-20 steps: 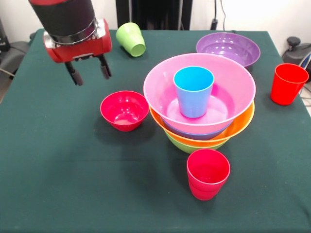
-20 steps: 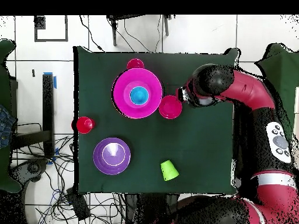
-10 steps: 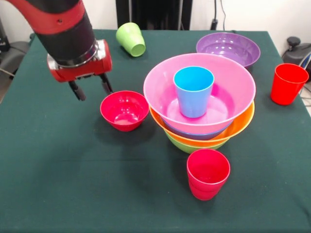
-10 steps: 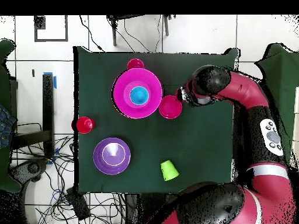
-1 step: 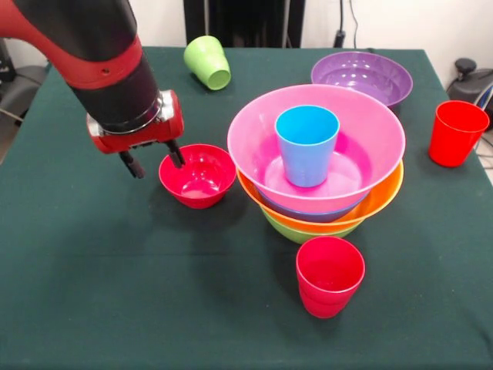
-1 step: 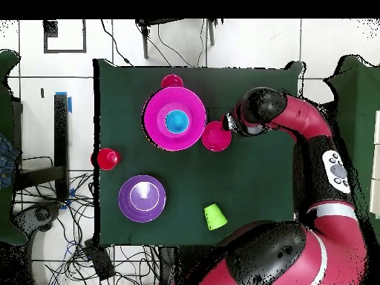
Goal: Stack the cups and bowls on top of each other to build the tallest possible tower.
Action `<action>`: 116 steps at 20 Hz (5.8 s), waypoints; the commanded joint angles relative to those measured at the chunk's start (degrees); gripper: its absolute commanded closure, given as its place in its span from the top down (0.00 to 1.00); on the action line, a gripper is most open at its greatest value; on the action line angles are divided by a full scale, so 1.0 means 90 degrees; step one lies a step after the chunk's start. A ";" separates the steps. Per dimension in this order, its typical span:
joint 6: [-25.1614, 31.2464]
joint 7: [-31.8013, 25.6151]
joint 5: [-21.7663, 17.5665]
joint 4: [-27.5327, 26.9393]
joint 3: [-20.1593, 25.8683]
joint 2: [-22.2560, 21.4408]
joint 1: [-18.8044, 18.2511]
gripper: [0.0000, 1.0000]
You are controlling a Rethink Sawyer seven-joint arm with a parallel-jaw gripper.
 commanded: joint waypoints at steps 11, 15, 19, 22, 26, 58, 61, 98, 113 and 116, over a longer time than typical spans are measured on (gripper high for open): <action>-0.0713 -0.0257 -0.0642 -0.0471 -0.0028 0.0513 0.0212 1.00; -0.0807 -0.0215 -0.0658 -0.0415 -0.0042 0.0553 0.0208 1.00; -0.0897 -0.0151 -0.0681 -0.0349 -0.0089 0.0600 0.0195 1.00; -0.0845 -0.0115 -0.0650 -0.0471 -0.0083 0.0725 0.0229 1.00; -0.0750 -0.0131 -0.0598 -0.0414 -0.0079 0.0697 0.0218 1.00; -0.0980 -0.0618 -0.0823 -0.0183 -0.0038 0.0853 0.0159 0.00; -0.0923 -0.0606 -0.0780 -0.0193 -0.0032 0.0817 0.0126 0.00; -0.0087 -0.0334 0.0944 0.1468 0.1433 -0.1533 -0.0673 0.00; -0.0560 0.0339 0.1871 0.2003 0.1800 -0.1697 -0.0738 0.00; -0.0682 0.0601 0.1803 0.1851 0.1573 -0.1536 -0.0556 0.00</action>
